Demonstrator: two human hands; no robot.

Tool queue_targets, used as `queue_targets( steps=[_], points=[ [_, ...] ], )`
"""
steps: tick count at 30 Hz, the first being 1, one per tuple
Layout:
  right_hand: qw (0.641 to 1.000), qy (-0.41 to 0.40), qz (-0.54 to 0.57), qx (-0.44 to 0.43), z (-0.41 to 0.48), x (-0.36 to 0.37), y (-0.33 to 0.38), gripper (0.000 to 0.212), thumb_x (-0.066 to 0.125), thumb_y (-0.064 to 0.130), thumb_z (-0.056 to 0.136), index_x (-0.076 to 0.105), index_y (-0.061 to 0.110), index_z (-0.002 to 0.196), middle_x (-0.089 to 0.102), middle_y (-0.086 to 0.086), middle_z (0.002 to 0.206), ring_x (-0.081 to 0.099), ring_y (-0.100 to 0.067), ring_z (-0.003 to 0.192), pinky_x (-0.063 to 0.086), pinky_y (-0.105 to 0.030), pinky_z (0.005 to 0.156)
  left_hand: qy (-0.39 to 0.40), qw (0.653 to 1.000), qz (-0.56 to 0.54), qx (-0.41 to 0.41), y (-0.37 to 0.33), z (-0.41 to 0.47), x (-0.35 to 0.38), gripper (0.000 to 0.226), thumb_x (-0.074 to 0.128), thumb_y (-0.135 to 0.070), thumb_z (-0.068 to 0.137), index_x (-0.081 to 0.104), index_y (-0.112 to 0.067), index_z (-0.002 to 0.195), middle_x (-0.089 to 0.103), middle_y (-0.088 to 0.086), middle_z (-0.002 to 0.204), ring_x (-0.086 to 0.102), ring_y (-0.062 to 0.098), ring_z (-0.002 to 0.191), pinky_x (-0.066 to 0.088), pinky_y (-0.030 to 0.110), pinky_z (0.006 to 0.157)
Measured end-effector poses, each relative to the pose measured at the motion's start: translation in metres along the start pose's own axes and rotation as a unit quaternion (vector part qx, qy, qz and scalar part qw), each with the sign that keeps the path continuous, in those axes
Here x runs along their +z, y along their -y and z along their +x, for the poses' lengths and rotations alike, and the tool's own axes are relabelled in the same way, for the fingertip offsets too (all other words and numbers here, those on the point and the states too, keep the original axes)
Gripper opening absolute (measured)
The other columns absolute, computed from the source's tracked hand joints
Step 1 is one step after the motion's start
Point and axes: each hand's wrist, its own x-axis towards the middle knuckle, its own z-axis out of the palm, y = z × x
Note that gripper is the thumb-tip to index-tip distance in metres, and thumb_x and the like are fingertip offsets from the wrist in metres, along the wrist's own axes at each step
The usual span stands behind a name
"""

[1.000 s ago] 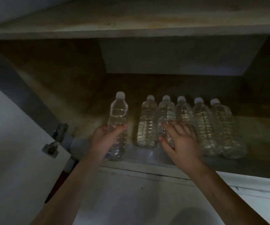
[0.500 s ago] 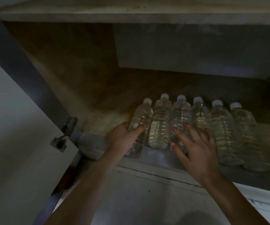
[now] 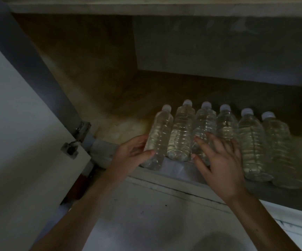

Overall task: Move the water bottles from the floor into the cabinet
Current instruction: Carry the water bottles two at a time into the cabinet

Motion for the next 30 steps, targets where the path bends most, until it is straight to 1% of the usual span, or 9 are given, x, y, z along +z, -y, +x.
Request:
queue_targets(
  steps=[5, 8, 14, 18, 22, 25, 27, 29, 30],
  points=[
    [1.0, 0.011, 0.002, 0.003, 0.0, -0.001, -0.001, 0.054, 0.038, 0.051, 0.091, 0.057, 0.025, 0.136, 0.055, -0.007, 0.14, 0.053, -0.031, 0.124, 0.03, -0.056, 0.111, 0.014, 1.0, -0.018, 0.017, -0.007, 0.003, 0.01, 0.038, 0.066, -0.004, 0.09, 0.066, -0.032, 0.116, 0.074, -0.013, 0.111, 0.067, 0.006, 0.108, 0.053, 0.016, 0.083],
    [1.0, 0.011, -0.007, 0.004, 0.001, 0.0, -0.001, 0.054, 0.039, 0.05, 0.092, 0.057, 0.025, 0.136, 0.055, -0.007, 0.14, 0.054, -0.032, 0.123, 0.032, -0.057, 0.111, 0.02, 0.999, -0.022, 0.015, -0.01, 0.009, 0.012, 0.037, 0.065, -0.007, 0.091, 0.065, -0.035, 0.116, 0.073, -0.014, 0.115, 0.066, 0.006, 0.111, 0.052, 0.019, 0.088],
    [1.0, 0.0, -0.011, 0.008, 0.0, 0.0, 0.001, 0.054, 0.038, 0.051, 0.092, 0.057, 0.026, 0.135, 0.056, -0.007, 0.138, 0.054, -0.03, 0.122, 0.031, -0.054, 0.112, 0.0, 0.999, -0.037, 0.018, -0.009, 0.02, 0.019, 0.04, 0.062, -0.009, 0.094, 0.062, -0.026, 0.13, 0.072, -0.011, 0.116, 0.067, 0.007, 0.11, 0.052, 0.027, 0.093],
    [1.0, 0.0, -0.008, 0.006, 0.0, 0.0, 0.001, 0.053, 0.039, 0.05, 0.091, 0.057, 0.026, 0.136, 0.056, -0.006, 0.138, 0.054, -0.029, 0.122, 0.03, -0.054, 0.112, -0.009, 0.999, -0.035, 0.022, -0.005, 0.028, 0.022, 0.043, 0.061, -0.009, 0.095, 0.059, -0.021, 0.136, 0.071, -0.009, 0.12, 0.065, 0.007, 0.113, 0.051, 0.029, 0.096],
    [1.0, 0.007, -0.014, 0.01, -0.001, 0.001, 0.0, 0.054, 0.038, 0.05, 0.092, 0.054, 0.027, 0.138, 0.055, -0.007, 0.139, 0.051, -0.029, 0.124, 0.028, -0.052, 0.113, -0.002, 0.998, -0.046, 0.034, -0.004, 0.025, 0.026, 0.042, 0.057, -0.008, 0.097, 0.057, -0.024, 0.135, 0.071, -0.014, 0.118, 0.065, 0.002, 0.111, 0.052, 0.017, 0.085],
    [1.0, 0.022, -0.014, 0.004, -0.001, -0.003, 0.0, 0.055, 0.037, 0.05, 0.093, 0.053, 0.024, 0.138, 0.053, -0.008, 0.141, 0.05, -0.031, 0.126, 0.03, -0.054, 0.113, -0.011, 0.998, -0.037, 0.053, -0.007, 0.018, 0.029, 0.039, 0.053, -0.01, 0.099, 0.057, -0.026, 0.135, 0.071, -0.015, 0.118, 0.064, 0.003, 0.113, 0.053, 0.017, 0.086],
    [0.999, 0.024, 0.023, 0.01, -0.003, -0.012, 0.0, 0.054, 0.038, 0.048, 0.094, 0.055, 0.02, 0.137, 0.053, -0.009, 0.142, 0.046, -0.031, 0.128, 0.033, -0.057, 0.112, -0.036, 0.998, 0.016, 0.057, -0.011, 0.008, 0.03, 0.036, 0.054, -0.017, 0.1, 0.057, -0.027, 0.135, 0.071, -0.014, 0.116, 0.066, 0.005, 0.109, 0.055, 0.024, 0.09],
    [0.998, 0.023, 0.056, 0.021, -0.007, -0.029, 0.004, 0.054, 0.039, 0.045, 0.095, 0.057, 0.014, 0.136, 0.054, -0.011, 0.141, 0.046, -0.032, 0.128, 0.036, -0.056, 0.109, -0.05, 0.987, 0.146, 0.053, -0.019, -0.009, 0.028, 0.037, 0.055, -0.03, 0.099, 0.055, -0.026, 0.137, 0.068, -0.01, 0.114, 0.065, 0.008, 0.1, 0.053, 0.028, 0.09],
    [0.997, 0.025, 0.062, 0.03, -0.01, -0.041, 0.008, 0.054, 0.039, 0.044, 0.095, 0.058, 0.012, 0.135, 0.055, -0.012, 0.139, 0.047, -0.033, 0.127, 0.038, -0.053, 0.108, -0.055, 0.971, 0.227, 0.059, -0.027, -0.02, 0.026, 0.04, 0.054, -0.034, 0.098, 0.054, -0.024, 0.137, 0.063, -0.009, 0.117, 0.059, 0.005, 0.1, 0.048, 0.024, 0.09]
  ],
)
